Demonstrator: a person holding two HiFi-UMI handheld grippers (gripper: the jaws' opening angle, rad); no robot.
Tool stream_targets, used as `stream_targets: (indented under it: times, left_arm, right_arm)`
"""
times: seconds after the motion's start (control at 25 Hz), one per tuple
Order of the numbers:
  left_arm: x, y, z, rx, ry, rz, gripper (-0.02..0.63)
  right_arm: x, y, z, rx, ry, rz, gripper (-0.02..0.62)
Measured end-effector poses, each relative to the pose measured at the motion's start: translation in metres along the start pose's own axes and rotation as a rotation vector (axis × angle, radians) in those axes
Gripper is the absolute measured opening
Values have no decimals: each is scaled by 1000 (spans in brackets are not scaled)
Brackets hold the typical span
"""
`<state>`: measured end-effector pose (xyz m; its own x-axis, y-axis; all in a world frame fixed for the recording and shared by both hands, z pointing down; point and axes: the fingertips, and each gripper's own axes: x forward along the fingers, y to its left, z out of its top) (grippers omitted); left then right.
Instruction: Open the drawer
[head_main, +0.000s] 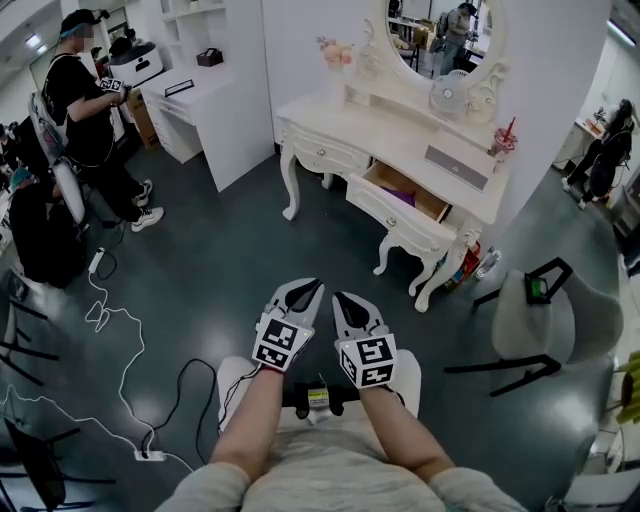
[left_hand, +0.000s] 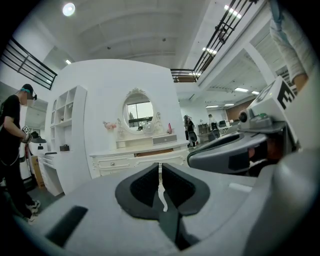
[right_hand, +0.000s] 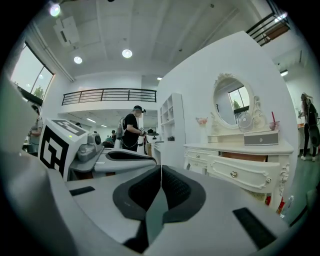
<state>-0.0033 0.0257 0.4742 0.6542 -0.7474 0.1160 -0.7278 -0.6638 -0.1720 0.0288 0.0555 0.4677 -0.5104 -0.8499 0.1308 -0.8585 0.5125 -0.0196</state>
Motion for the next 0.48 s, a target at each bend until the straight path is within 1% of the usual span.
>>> stream_targets:
  times: [0.28,0.48]
  left_arm:
    - [12,20,-3,3,11,4,31]
    - [21,18,-3,27,21,-11,31]
  right_arm:
    - [28,-8,1,-49,14,-5,10]
    - [33,-12,0,-78,27,-11,9]
